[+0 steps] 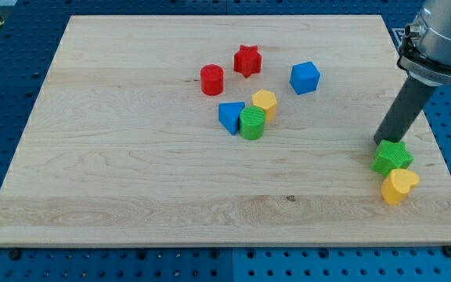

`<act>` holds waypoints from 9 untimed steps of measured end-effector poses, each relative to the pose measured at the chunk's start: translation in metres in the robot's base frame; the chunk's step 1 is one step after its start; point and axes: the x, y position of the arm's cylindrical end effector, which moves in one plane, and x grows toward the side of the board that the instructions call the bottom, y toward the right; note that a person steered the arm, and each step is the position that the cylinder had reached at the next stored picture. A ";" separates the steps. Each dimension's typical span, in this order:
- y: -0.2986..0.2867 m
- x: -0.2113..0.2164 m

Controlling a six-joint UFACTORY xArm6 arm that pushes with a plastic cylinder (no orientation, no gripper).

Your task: Move the hexagon to the left of the heart

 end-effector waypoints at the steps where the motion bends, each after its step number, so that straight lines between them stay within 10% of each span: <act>1: -0.037 -0.051; 9: -0.127 -0.073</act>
